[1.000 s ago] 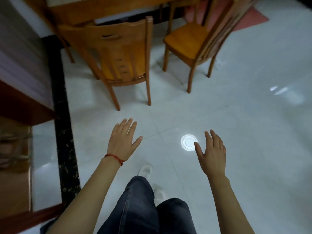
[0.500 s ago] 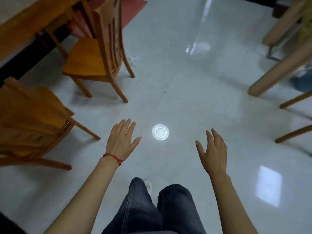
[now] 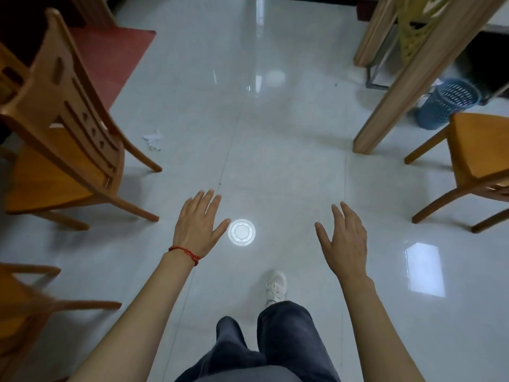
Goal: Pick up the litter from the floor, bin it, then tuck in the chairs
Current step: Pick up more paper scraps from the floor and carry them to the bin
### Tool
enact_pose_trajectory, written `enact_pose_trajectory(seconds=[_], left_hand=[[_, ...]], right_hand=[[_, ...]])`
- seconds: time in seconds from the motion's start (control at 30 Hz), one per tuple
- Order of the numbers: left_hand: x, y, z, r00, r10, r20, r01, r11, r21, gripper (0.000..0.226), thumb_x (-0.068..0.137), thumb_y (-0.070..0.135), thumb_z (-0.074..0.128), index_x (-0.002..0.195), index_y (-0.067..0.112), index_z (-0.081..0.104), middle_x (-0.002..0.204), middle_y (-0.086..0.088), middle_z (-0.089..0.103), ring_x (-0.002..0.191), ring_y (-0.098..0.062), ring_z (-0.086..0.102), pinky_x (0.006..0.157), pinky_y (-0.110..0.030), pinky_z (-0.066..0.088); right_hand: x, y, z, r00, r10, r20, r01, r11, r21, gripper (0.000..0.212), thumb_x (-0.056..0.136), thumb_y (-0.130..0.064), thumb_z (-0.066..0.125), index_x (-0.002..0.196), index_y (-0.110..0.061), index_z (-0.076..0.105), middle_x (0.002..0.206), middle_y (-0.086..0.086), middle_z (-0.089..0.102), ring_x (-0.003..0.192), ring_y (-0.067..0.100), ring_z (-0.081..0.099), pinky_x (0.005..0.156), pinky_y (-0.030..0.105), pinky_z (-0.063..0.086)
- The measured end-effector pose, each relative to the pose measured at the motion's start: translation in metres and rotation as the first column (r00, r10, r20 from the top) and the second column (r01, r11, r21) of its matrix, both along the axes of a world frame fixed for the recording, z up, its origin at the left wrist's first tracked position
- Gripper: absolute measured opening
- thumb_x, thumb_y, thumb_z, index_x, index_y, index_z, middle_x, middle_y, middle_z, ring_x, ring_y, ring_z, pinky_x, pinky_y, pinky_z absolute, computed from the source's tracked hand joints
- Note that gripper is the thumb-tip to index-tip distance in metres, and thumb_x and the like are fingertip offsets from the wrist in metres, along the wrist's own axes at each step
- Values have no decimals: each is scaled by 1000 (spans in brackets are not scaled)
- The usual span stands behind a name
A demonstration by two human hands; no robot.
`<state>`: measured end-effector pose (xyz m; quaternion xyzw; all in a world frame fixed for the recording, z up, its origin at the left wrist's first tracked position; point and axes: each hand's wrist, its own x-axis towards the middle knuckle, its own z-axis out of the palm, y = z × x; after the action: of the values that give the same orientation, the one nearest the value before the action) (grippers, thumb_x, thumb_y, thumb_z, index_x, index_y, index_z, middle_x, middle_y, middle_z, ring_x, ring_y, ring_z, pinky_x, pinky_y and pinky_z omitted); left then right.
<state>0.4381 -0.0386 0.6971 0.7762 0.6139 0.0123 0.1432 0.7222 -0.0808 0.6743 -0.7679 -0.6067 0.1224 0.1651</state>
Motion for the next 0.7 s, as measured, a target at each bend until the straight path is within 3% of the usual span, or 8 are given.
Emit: enact_pose_trajectory(seconds=[0.07, 0.2, 0.43, 0.5, 0.6, 0.7], left_hand=[[19, 37, 6, 1000, 3, 14, -3, 1000, 7, 83, 87, 61, 15, 126, -3, 50, 133, -24, 49, 125, -40, 43, 103, -53, 32], [45, 110, 19, 1000, 6, 1, -6, 1000, 20, 96, 83, 67, -5, 131, 0, 46, 137, -22, 46, 128, -38, 39, 106, -50, 29], [60, 241, 18, 1000, 12, -25, -11, 999, 47, 100, 80, 69, -9, 133, 1, 43, 140, -20, 43, 131, -36, 36, 107, -49, 26], [62, 285, 13, 1000, 11, -22, -9, 999, 53, 96, 82, 68, -4, 133, 2, 43, 140, -20, 43, 131, -36, 36, 108, -48, 26], [64, 355, 8, 1000, 2, -16, -2, 999, 43, 77, 86, 57, 19, 133, 2, 43, 140, -20, 43, 132, -36, 35, 108, -48, 24], [67, 420, 12, 999, -41, -19, 42, 999, 27, 82, 86, 60, 12, 131, 0, 45, 138, -21, 45, 130, -37, 37, 107, -49, 27]], right_hand=[[19, 34, 6, 1000, -2, 0, 2, 1000, -13, 52, 89, -32, 54, 132, -6, 40, 144, 17, 36, 133, 32, 33, 106, 47, 29], [48, 106, 18, 1000, 9, 19, -9, 1000, -9, 52, 89, -33, 53, 132, -7, 40, 144, 17, 37, 133, 31, 33, 106, 46, 29], [63, 237, 19, 999, 36, 20, -36, 999, -9, 52, 90, -33, 52, 133, -6, 39, 144, 17, 36, 134, 30, 31, 106, 44, 28], [64, 280, 15, 999, 36, 19, -36, 999, -7, 52, 90, -33, 52, 133, -6, 39, 145, 17, 35, 134, 30, 31, 106, 44, 28], [65, 346, 12, 1000, 12, 16, -12, 1000, -11, 53, 90, -33, 52, 133, -6, 39, 145, 16, 35, 135, 30, 30, 107, 44, 27], [66, 406, 15, 1000, -23, 3, 23, 999, -24, 53, 91, -34, 51, 134, -6, 38, 145, 16, 35, 135, 30, 29, 107, 43, 27]])
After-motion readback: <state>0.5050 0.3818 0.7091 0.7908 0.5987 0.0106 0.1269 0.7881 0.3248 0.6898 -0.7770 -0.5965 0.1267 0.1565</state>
